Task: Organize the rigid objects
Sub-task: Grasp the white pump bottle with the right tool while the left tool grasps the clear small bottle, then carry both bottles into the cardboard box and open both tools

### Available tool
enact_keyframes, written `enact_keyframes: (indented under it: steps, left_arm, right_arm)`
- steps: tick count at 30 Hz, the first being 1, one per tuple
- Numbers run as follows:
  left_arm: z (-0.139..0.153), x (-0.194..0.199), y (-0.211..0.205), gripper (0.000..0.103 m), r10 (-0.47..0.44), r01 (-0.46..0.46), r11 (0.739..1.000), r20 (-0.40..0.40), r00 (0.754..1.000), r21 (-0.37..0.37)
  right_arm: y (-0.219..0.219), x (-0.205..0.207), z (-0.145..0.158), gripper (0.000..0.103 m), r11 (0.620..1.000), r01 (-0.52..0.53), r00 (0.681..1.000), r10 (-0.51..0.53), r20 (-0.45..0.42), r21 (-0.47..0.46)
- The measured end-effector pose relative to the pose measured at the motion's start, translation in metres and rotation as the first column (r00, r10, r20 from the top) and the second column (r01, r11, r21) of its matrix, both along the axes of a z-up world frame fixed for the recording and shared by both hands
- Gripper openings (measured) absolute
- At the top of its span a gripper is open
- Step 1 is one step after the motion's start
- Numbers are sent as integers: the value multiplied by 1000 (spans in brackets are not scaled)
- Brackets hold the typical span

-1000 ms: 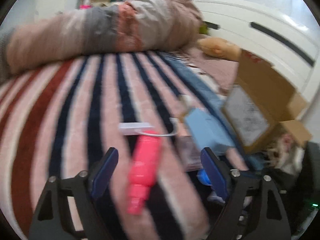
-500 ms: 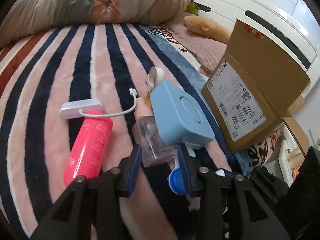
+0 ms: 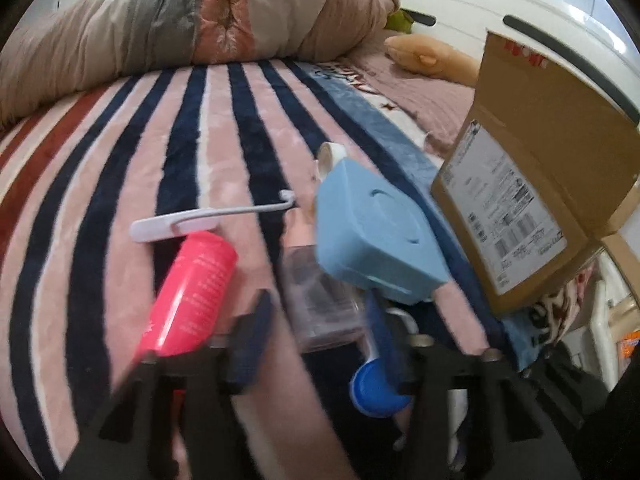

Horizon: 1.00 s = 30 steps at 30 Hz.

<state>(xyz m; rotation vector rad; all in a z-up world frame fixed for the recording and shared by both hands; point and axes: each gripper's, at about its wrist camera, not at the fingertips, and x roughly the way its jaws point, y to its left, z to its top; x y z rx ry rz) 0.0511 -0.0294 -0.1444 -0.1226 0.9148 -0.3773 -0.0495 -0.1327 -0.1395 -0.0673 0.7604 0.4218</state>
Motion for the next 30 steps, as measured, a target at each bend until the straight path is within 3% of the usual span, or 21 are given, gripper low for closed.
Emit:
enact_keyframes:
  steps: [4, 10, 17, 22, 24, 27, 30]
  left_arm:
    - [5, -10, 5, 31, -17, 16, 998, 21, 1000, 55]
    - [15, -36, 32, 30, -55, 54, 996, 3, 998, 71]
    - [-9, -19, 17, 30, -8, 10, 993, -22, 1000, 114]
    - [-4, -20, 20, 28, 1, -1, 993, -2, 1000, 117]
    - [8, -29, 25, 28, -9, 6, 995, 27, 1000, 103]
    - [45, -45, 40, 28, -7, 4, 1000, 102, 995, 24]
    - [93, -67, 46, 28, -13, 4, 999, 206, 979, 45]
  right_arm:
    - [2, -3, 1, 58, 1000, -3, 1000, 3, 4, -3]
    - [6, -4, 0, 58, 1000, -13, 1000, 13, 10, 10]
    - [13, 0, -2, 58, 1000, -9, 1000, 10, 15, -19]
    - [13, 1, -1, 58, 999, -8, 1000, 9, 26, -31]
    - [15, -4, 3, 58, 999, -22, 999, 23, 46, -37]
    - [18, -11, 16, 58, 998, -55, 995, 57, 81, -32]
    - [21, -22, 40, 58, 994, -113, 986, 113, 122, -6]
